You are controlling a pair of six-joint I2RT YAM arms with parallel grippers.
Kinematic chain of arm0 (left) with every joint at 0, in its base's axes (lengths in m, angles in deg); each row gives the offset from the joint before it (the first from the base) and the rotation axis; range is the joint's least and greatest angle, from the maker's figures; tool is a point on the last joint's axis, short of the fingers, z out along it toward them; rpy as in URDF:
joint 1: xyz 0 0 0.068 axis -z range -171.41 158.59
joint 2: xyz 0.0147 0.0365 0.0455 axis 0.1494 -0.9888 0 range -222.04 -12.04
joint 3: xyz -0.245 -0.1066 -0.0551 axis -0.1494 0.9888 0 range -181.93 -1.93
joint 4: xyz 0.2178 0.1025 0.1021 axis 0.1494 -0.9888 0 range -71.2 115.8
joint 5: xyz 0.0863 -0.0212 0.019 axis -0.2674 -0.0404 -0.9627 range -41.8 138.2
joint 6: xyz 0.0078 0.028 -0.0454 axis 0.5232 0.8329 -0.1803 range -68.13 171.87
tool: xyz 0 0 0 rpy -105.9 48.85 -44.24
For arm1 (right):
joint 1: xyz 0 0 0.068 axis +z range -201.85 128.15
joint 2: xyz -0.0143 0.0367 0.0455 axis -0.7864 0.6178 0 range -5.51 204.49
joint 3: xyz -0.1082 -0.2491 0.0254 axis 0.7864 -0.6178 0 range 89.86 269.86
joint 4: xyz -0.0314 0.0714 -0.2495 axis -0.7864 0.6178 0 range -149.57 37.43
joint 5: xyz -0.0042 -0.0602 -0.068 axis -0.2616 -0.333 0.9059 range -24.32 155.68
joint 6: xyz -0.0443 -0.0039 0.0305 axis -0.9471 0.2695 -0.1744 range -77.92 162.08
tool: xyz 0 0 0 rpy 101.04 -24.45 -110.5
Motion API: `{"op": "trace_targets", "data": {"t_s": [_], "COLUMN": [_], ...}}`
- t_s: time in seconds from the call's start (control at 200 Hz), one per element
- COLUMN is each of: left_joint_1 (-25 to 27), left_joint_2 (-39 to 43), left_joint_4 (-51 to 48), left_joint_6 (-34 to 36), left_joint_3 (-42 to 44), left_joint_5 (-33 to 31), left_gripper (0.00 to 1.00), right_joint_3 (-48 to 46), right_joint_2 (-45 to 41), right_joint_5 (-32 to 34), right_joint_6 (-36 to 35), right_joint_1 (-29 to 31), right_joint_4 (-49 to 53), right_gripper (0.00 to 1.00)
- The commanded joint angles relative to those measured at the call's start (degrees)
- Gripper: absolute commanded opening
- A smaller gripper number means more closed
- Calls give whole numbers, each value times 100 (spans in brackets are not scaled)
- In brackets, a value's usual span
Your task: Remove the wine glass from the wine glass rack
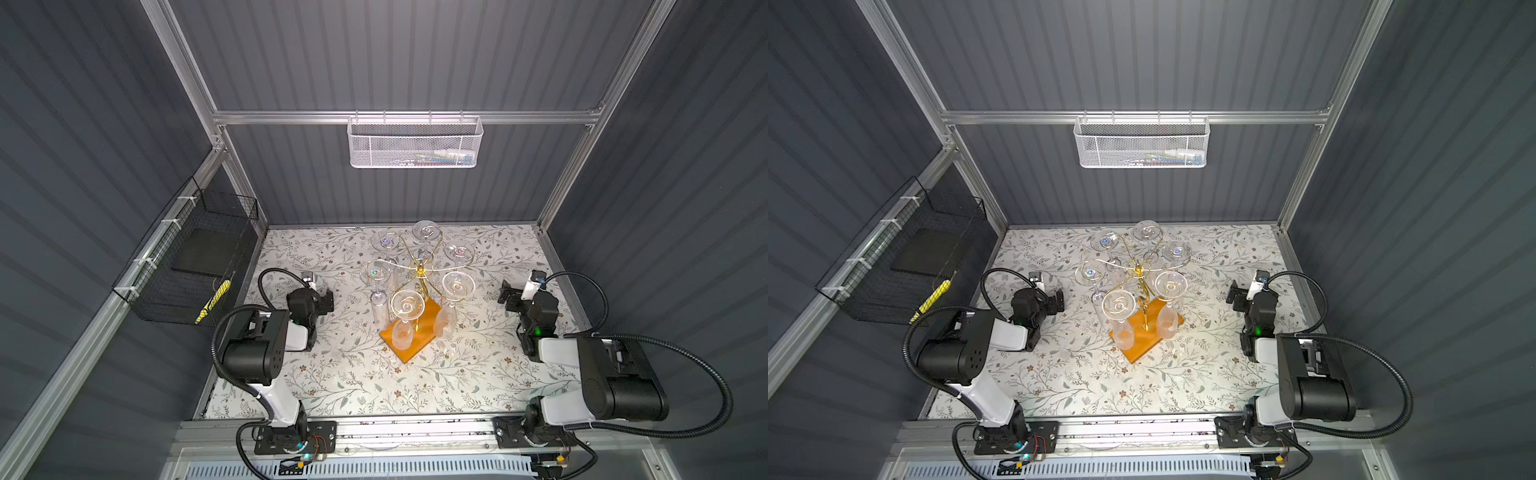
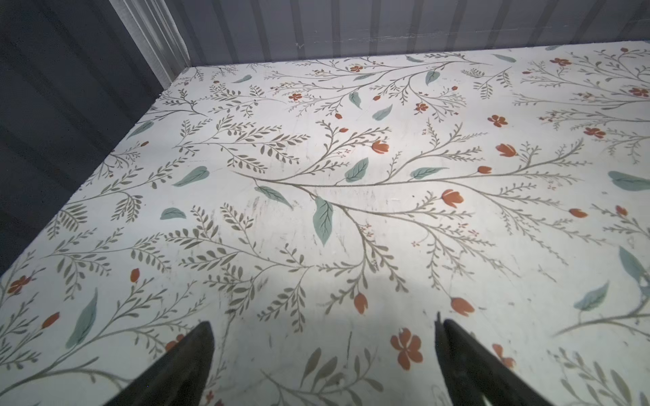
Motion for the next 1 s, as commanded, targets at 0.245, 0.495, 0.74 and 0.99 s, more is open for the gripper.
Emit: {"op": "trace_targets", "data": {"t_s": [0.245,0.495,0.74,0.99], "left_joint_1": [8,8,8,8], "left_joint_2": [78,78,78,79], "left_joint_4": [11,7,20,-54], "left_joint_6": [-50,-51,-51,-51], "left_joint_3": [-13,-20,-16,-51], "left_joint_5": [67,62,57,80], "left_gripper": [100,100,100,100], "right_joint_3": [47,47,37,54], "right_joint_2": [14,17,8,22], "right_joint_5": [-220,-220,-226,-243], "right_joint_6": [-74,-72,-72,-60], "right_joint_1": [27,22,21,15], "right_joint_4": [-11,-11,-13,-5], "right_gripper": [99,99,99,99]}}
